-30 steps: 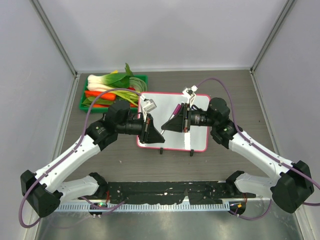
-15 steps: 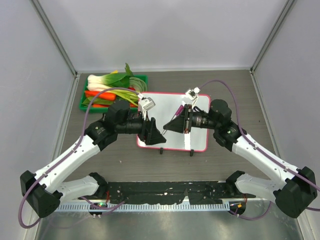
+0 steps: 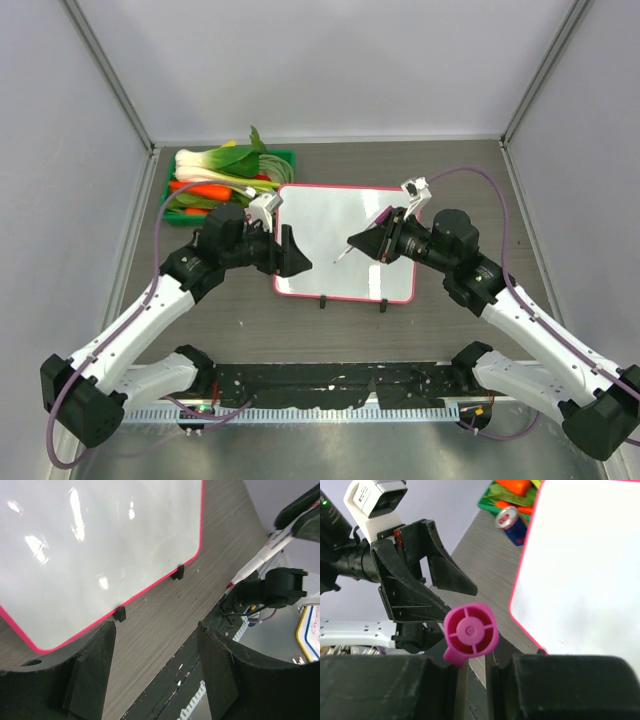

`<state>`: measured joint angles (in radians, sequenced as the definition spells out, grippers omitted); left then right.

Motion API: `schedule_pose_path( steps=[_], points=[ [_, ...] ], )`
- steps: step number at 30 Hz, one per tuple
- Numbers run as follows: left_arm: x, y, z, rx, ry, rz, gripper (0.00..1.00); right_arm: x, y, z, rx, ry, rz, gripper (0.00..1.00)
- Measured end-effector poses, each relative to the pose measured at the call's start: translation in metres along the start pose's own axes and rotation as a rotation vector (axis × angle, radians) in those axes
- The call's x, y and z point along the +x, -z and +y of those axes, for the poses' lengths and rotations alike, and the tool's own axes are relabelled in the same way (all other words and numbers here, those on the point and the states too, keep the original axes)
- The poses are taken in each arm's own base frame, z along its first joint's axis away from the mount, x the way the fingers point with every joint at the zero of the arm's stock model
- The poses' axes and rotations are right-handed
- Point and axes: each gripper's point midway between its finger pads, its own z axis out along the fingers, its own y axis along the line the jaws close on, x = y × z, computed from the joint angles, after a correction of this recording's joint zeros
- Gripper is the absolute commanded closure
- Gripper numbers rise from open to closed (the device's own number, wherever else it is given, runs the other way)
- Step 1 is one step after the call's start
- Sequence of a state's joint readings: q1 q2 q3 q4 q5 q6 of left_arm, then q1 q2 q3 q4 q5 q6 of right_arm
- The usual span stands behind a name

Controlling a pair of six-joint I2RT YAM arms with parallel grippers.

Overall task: Write a sentence on the whiteboard
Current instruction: Move the whiteboard stand to the center of the board.

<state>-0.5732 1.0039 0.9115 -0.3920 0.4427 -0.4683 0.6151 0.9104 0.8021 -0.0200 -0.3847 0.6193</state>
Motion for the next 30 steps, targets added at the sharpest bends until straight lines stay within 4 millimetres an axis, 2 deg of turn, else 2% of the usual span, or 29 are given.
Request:
schedule_pose_path(
  steps=[7, 13, 20, 25, 30],
  points=[
    [0.037, -0.016, 0.036, -0.139, 0.114, 0.104, 0.3, 0.014, 0.003, -0.04, 0.176, -0.052, 0.006, 0.99],
    [0.083, -0.027, 0.054, -0.235, 0.183, 0.182, 0.3, 0.024, 0.011, -0.059, 0.259, -0.083, 0.01, 0.99],
    [0.118, -0.046, 0.06, -0.307, 0.196, 0.237, 0.31, 0.016, 0.015, -0.068, 0.301, -0.1, -0.024, 0.99],
    [0.135, -0.065, 0.055, -0.334, 0.165, 0.262, 0.32, 0.015, 0.017, -0.073, 0.316, -0.111, -0.029, 0.99],
    [0.153, -0.08, 0.059, -0.412, 0.115, 0.285, 0.32, 0.017, 0.019, -0.078, 0.334, -0.128, -0.025, 0.99]
  ],
)
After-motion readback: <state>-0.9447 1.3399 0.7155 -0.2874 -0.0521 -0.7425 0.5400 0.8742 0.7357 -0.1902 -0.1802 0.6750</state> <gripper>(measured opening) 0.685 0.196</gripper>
